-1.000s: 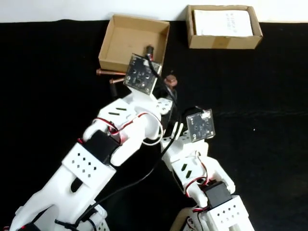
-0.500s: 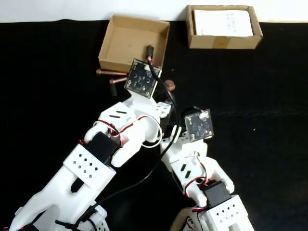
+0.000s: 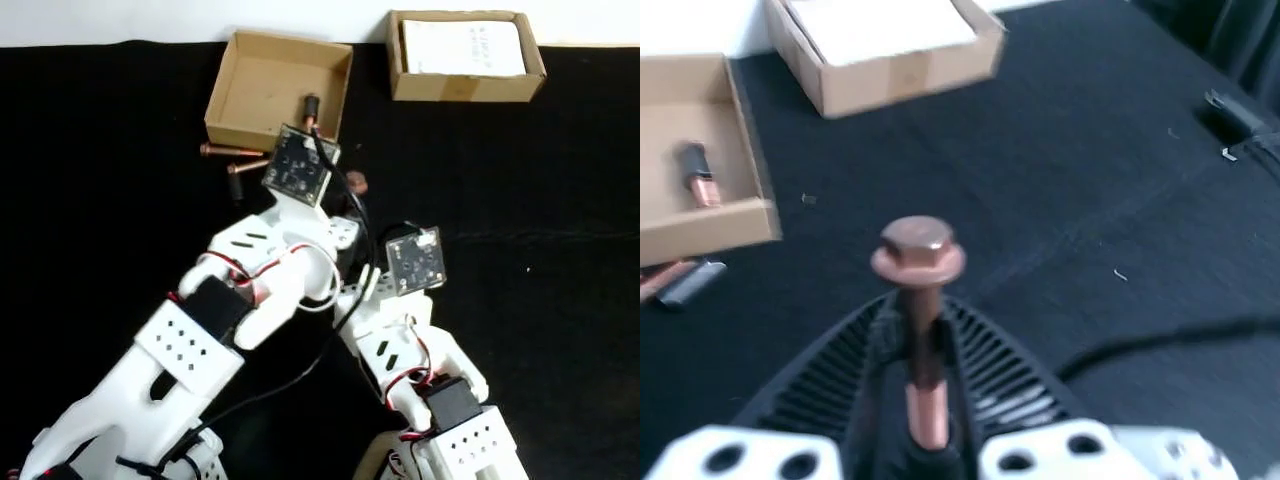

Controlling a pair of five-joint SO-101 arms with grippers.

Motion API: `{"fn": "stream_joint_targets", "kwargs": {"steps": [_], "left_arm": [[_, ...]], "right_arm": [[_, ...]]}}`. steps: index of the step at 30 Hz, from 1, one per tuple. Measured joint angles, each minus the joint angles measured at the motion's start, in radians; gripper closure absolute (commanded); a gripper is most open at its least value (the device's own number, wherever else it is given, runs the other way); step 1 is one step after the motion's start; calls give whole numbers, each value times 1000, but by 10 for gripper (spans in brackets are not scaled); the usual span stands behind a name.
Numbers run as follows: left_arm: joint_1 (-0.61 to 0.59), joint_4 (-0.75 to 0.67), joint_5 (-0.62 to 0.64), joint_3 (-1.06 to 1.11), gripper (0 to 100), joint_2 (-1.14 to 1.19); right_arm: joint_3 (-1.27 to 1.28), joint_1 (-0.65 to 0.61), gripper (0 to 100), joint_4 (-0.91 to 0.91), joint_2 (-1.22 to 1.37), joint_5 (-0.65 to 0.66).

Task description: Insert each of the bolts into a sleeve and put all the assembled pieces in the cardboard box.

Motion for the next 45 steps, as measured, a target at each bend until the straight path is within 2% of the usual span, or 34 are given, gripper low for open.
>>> {"fn": "stream_joint_targets", "kwargs": {"steps": [8,12,18,26,35,40,43,45], "left_arm": [[0,23,-3,0,990,0],[2,60,-68,-2,986,0],[2,124,-86,-2,869,0],[-31,276,-89,-61,848,0],[-189,460,-89,-288,830,-5],[-334,522,-91,-420,933,-8],[-468,525,-91,-414,993,-11],[-559,525,-109,-367,991,-11]], "right_arm": [[0,-2,992,0,-2,0],[0,-2,992,0,-2,0],[2,-2,992,0,-2,0],[0,17,992,0,-2,0],[-81,57,992,-46,80,0],[-302,109,992,-155,388,0],[-486,126,992,-198,643,0],[-620,129,992,-221,819,0]]}}
